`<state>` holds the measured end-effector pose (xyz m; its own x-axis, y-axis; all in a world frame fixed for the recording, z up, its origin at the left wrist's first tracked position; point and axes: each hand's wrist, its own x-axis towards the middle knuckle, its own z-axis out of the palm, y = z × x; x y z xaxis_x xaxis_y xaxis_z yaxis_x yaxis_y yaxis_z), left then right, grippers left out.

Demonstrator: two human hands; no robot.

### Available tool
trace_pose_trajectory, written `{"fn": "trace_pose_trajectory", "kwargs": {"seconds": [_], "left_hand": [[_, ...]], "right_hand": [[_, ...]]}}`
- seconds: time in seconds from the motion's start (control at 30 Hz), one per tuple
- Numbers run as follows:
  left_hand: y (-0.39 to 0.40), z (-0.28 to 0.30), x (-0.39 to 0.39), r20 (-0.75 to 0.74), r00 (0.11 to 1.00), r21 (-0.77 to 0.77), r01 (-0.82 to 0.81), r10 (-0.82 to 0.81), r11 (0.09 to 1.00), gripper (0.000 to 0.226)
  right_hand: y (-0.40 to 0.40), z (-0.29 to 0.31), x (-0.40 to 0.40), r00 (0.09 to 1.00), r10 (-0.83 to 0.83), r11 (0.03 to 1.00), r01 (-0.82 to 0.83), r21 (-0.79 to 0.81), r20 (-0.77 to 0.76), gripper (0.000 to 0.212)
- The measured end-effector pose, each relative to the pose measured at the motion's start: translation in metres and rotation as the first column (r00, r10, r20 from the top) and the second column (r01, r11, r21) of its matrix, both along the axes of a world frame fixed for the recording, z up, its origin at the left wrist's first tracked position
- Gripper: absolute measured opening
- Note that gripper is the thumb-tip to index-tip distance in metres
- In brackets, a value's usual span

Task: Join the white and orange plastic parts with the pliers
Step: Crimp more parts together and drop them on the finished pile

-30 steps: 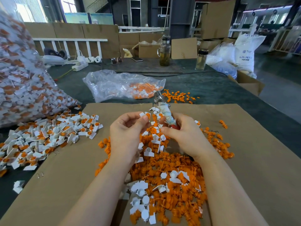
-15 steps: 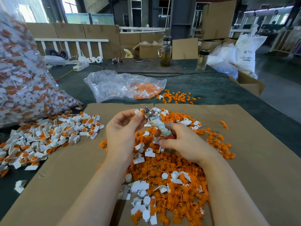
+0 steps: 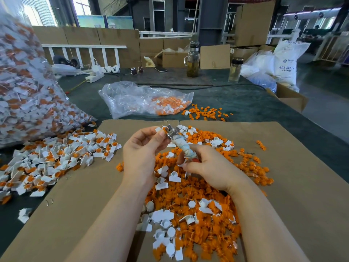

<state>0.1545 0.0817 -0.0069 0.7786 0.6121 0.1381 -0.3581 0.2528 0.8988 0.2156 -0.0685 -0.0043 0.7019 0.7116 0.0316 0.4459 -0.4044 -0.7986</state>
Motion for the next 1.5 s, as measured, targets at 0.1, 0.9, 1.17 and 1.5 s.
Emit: {"fn": "trace_pose_trajectory", "kwargs": {"seconds": [0.1,0.9,1.17,1.5], "left_hand": [[0.001,0.000,0.000,0.000,1.000,-0.009,0.002,-0.002,1.000,0.006],[0.037,-0.002,-0.001,-0.062,0.997,-0.352,-0.072,0.053,0.933,0.021],[0.091,-0.010,-0.009,-0.072,0.966,-0.770,-0.213,0.250,0.601,0.021],[0.102,-0.014,-0.015,0.073,0.904,-0.880,-0.141,0.422,0.453,0.027]], "right_hand": [[0.001,0.000,-0.001,1.000,-0.009,1.000,0.009,-0.010,0.030,0.020],[0.005,-0.016,0.009,0.930,-0.176,0.977,0.204,-0.054,0.324,0.007],[-0.005,-0.021,0.021,0.851,-0.315,0.912,0.394,-0.114,0.420,0.022],[-0.009,-0.026,0.025,0.726,-0.384,0.817,0.555,-0.157,0.570,0.005]]}}
